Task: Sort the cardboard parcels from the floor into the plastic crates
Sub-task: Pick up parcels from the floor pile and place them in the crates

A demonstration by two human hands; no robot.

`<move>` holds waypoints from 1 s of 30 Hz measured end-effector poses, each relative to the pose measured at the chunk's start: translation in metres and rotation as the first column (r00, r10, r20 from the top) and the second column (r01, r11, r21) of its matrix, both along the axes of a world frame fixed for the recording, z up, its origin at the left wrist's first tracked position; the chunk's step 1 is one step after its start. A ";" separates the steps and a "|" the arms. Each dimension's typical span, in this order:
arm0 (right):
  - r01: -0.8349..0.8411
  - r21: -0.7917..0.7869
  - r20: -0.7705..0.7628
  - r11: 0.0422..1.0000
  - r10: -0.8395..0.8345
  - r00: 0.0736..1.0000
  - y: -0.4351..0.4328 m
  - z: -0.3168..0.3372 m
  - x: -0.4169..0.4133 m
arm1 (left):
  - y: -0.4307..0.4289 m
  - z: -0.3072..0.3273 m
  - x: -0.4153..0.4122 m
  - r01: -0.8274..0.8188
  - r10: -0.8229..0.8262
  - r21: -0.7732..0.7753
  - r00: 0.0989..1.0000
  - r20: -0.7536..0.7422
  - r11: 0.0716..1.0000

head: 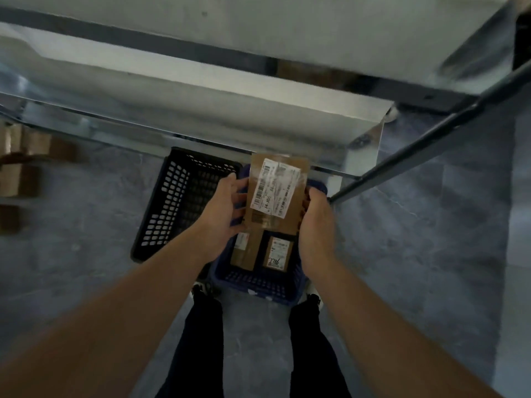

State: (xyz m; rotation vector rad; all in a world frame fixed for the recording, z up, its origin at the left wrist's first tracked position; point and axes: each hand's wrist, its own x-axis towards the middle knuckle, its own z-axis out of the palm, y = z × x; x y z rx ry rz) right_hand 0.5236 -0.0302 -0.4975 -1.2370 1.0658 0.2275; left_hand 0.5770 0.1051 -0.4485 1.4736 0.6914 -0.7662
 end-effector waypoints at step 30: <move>0.012 0.036 -0.047 0.999 -0.011 0.999 0.074 -0.460 0.050 | 0.045 -0.472 0.041 0.047 -0.044 0.031 0.995 -0.092 0.998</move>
